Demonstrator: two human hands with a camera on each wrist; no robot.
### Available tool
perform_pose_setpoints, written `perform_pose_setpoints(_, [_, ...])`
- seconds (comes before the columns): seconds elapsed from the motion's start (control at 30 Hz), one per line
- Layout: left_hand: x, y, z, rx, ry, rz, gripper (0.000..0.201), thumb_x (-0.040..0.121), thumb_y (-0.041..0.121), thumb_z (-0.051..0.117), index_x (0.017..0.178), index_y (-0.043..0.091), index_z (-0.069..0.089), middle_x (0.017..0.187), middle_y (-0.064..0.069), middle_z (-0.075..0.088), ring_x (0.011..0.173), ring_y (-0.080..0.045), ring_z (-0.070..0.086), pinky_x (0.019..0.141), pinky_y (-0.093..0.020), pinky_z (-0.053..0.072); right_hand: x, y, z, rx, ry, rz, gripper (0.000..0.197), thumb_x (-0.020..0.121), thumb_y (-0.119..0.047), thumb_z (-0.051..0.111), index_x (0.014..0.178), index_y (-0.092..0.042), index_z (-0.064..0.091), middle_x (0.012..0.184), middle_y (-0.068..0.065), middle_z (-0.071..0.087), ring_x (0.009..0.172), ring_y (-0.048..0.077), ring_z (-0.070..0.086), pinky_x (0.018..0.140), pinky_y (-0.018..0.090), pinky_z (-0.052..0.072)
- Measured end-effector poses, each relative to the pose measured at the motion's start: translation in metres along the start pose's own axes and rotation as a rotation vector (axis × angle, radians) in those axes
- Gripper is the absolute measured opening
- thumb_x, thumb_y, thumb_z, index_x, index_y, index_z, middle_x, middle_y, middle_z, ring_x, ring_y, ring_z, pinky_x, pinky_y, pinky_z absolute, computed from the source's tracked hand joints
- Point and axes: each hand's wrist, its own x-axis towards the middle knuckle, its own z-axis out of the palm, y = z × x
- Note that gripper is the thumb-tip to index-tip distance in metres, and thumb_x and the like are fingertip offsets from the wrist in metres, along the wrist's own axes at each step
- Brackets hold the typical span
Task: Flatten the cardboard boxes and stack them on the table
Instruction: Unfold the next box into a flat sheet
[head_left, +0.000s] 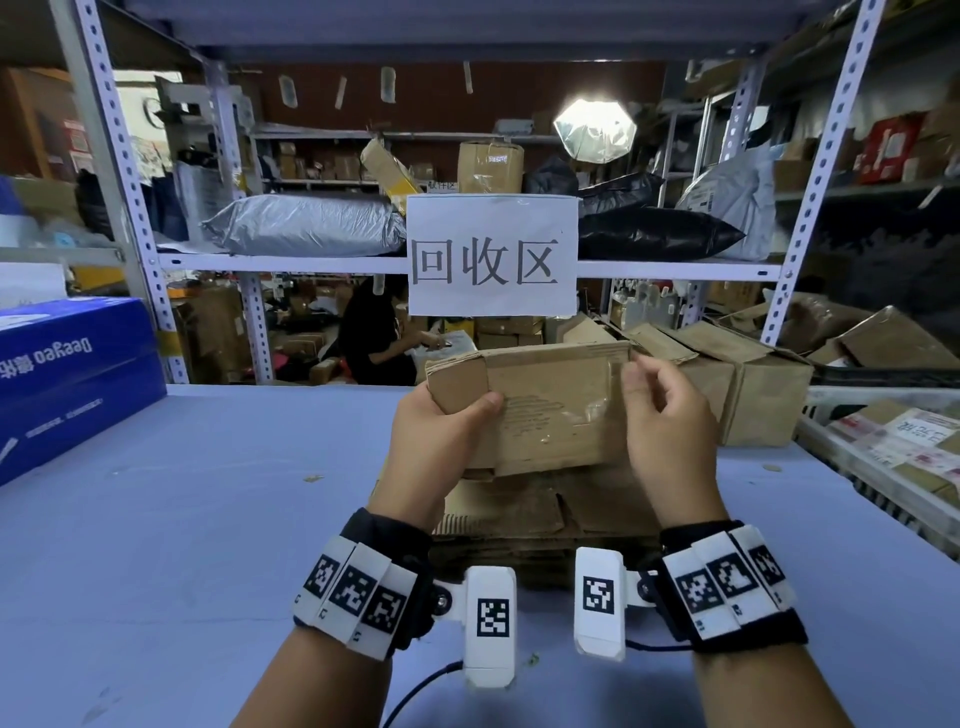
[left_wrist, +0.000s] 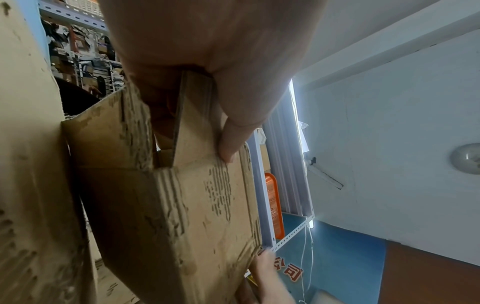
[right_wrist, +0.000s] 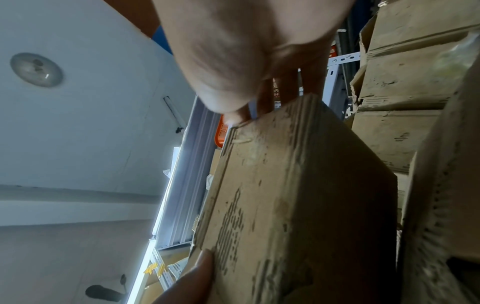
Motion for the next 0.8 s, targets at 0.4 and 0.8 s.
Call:
perform_pose_setpoints(0.4, [0.001, 0.002, -0.001, -0.005, 0.032, -0.008, 0.014, 0.090, 0.019, 0.076, 0.103, 0.025, 0.076, 0.097, 0.001, 0.078, 0.090, -0.023, 0.074, 0.053, -0.034, 0.057, 0.005, 0.006, 0.001, 0.021, -0.019, 0.016, 0.032, 0.100, -0.022, 0.057, 0.132, -0.024, 0.064, 0.097, -0.037, 0.056, 0.092, -0.017, 0.054, 0.079, 0.009, 0.042])
perform_pose_setpoints(0.8, [-0.001, 0.006, -0.001, -0.022, 0.051, -0.012, 0.015, 0.091, 0.017, 0.075, 0.105, 0.024, 0.074, 0.101, -0.002, 0.077, 0.090, -0.022, 0.073, 0.052, -0.033, 0.057, 0.001, 0.002, 0.004, -0.074, -0.068, -0.009, 0.054, 0.090, -0.022, 0.073, 0.140, -0.031, 0.056, 0.095, -0.028, 0.064, 0.084, -0.016, 0.057, 0.074, 0.006, 0.040])
